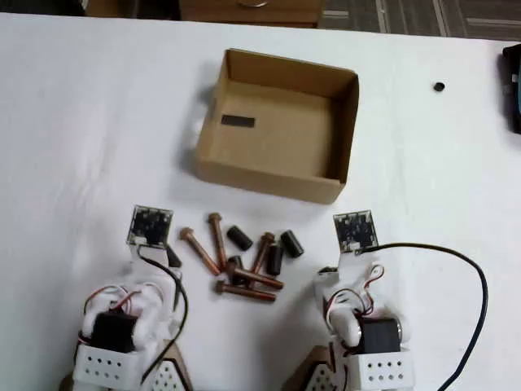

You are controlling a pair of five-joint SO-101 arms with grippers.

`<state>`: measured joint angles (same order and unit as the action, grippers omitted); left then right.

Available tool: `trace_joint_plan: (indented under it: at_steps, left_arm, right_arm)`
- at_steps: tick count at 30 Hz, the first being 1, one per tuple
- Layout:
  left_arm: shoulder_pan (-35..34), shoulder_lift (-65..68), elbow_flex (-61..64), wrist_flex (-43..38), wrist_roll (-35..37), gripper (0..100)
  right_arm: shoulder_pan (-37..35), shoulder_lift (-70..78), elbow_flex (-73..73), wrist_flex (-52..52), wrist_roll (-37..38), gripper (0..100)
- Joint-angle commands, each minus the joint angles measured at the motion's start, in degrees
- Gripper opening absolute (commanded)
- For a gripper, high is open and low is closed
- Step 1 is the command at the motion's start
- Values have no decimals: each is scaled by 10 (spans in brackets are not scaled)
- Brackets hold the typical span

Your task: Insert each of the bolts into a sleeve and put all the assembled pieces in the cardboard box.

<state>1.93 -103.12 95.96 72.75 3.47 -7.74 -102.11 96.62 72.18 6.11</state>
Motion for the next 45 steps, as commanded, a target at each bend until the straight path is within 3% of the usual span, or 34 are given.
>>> trace_joint_plan:
  at_steps: [1,11,19,22,29,36,41,45]
  left_arm:
    - [-4,-4,11,-2,-4,23]
    - [-4,-4,-10,9,-2,23]
    - [-5,-4,-75,27,-4,22]
    - [-31,-4,-97,22,-5,22]
    - [-106,-1,-258,28,-90,22]
    - [-138,4,-366,113,-89,23]
    - [-141,108,-460,151,-88,23]
    - [-141,252,-596,163,-36,23]
  right_arm:
    - [5,-5,4,2,3,20]
    - [5,-5,-7,4,3,20]
    - [15,-5,-140,21,3,19]
    - [46,-5,-171,15,3,19]
    - [102,-3,-257,15,4,19]
    - [102,1,-373,26,4,19]
    - [102,72,-464,73,4,19]
    - [92,218,-591,121,4,20]
